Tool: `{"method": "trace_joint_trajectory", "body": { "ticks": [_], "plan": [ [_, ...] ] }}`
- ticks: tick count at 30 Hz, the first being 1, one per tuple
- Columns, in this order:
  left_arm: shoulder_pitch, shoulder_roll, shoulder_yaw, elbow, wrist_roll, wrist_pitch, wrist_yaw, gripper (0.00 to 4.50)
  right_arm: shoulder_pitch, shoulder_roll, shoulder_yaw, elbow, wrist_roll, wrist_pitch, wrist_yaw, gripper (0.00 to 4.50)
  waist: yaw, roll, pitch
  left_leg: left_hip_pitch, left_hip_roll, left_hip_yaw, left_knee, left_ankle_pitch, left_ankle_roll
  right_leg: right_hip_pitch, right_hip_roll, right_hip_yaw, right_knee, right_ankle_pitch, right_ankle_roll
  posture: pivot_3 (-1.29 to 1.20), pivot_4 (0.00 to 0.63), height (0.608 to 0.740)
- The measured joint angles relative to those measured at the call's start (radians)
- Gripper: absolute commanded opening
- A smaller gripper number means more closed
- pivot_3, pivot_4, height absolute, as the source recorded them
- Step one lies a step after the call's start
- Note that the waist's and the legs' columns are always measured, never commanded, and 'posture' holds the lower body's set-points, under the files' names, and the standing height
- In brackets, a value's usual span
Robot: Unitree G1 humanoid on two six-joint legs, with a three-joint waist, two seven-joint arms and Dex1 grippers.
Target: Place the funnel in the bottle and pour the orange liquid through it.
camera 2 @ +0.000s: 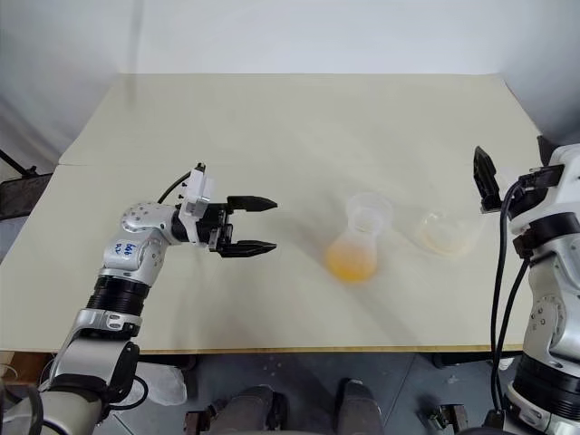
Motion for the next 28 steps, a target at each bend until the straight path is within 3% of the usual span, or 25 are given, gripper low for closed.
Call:
{"method": "trace_joint_trajectory", "body": {
  "ticks": [8,17,21,23,28],
  "plan": [
    [0.038,0.009,0.002,-0.02,0.005,0.005,0.013,4.5,0.033,-0.13,-0.024,-0.145,0.171,0.055,0.104,4.48,0.0,0.0,0.0,0.0,0.001,-0.001,0.0,0.0,0.0,0.0,0.0,-0.001,0.0,0.0,0.0,0.0,0.15,0.74],
    [0.097,0.095,0.055,-0.026,-0.007,0.015,-0.008,4.5,0.471,-0.181,-0.211,-0.402,0.437,0.154,0.306,4.48,0.005,-0.001,0.001,0.001,0.0,0.0,0.0,0.0,0.001,0.002,0.0,0.0,-0.002,0.0,0.001,0.0,0.15,0.74],
    [0.153,0.127,0.074,-0.026,-0.012,0.004,-0.028,4.5,0.7,-0.103,-0.234,-0.475,0.427,0.09,0.419,4.48,0.004,-0.002,0.0,0.002,0.001,-0.001,-0.001,0.0,0.001,0.003,0.001,0.0,-0.003,0.0,0.001,0.0,0.15,0.74],
    [0.176,0.139,0.082,-0.011,-0.012,-0.006,-0.038,4.5,0.752,-0.047,-0.215,-0.455,0.396,0.034,0.445,4.48,0.002,-0.002,0.0,0.002,0.0,0.0,0.0,-0.001,0.001,0.003,0.0,0.001,-0.003,0.0,0.001,0.0,0.15,0.74],
    [0.182,0.143,0.103,-0.007,-0.015,-0.009,-0.04,4.5,0.816,-0.037,-0.157,-0.405,0.318,-0.065,0.517,4.48,0.005,-0.002,0.0,0.003,0.0,0.0,0.0,-0.001,0.001,0.003,0.0,0.002,-0.003,0.0,0.001,0.0,0.15,0.74]
  ]
}}
